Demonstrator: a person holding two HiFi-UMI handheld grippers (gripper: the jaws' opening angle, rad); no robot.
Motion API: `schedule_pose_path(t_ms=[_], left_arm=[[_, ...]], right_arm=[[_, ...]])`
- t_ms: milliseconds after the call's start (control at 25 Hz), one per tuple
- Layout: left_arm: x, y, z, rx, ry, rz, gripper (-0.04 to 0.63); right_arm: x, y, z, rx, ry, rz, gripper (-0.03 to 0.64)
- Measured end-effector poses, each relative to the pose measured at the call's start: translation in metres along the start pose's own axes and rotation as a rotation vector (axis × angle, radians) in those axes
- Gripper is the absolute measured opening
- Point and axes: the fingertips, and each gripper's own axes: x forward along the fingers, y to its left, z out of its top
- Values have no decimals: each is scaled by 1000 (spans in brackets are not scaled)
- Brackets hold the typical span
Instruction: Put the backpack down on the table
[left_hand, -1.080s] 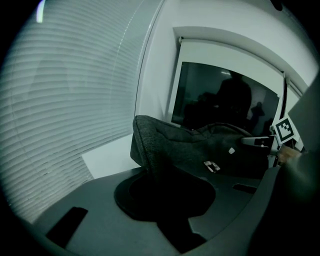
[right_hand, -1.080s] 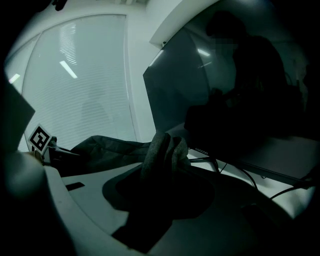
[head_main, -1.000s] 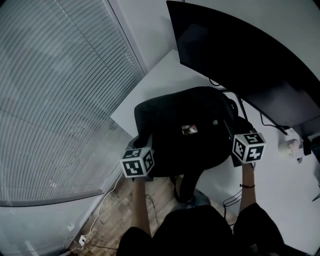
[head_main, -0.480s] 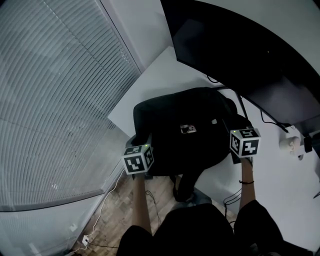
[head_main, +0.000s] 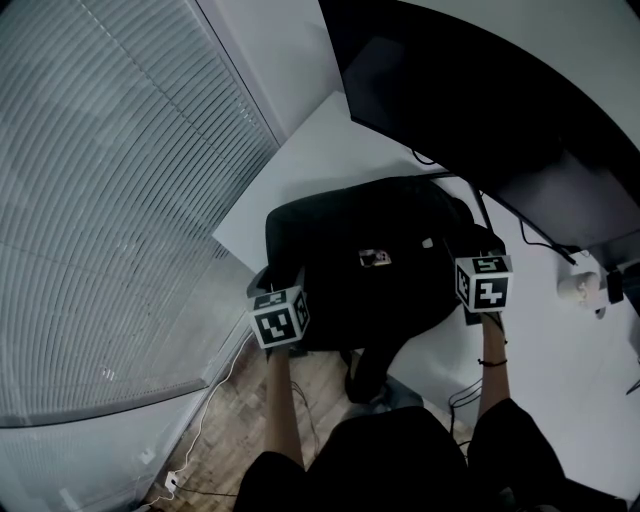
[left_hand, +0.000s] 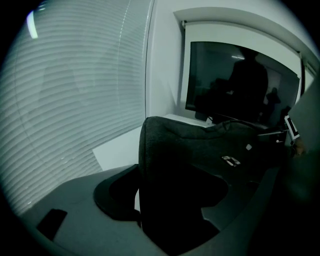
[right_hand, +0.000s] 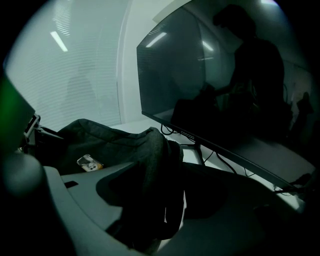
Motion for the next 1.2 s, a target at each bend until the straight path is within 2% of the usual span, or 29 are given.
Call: schedule_pose_path(t_ms=[200,440,520,600,720,840,1000,1200], left_arm=[[-5,3,7,29,-44,42,299],[-25,-2,23,87,-155,78,266],[-34,-3,26,107,-191,96,207],[-44,-7,27,125,-214,103,121],[-57,-18,30,147,-237,77,51],[-70,-27,33,151,-265,45,26],[-92,-37,34,123,-291,3,17],[-126,-45,35,124,-326,-35,17]], right_arm=[[-6,-10,7,-2,-43,-66,232],[-24,-15,24,31,-174,-85,230],[-33,-13,31,23,-222,-79,223],[-42,-9,37,4,-256,-76,153],[-54,-3,43,-18,-291,-60,73],[-65,7,48,-15,-316,-21,40],[-83,19,53,4,-348,30,25],[-113,30,64,76,-412,109,17]])
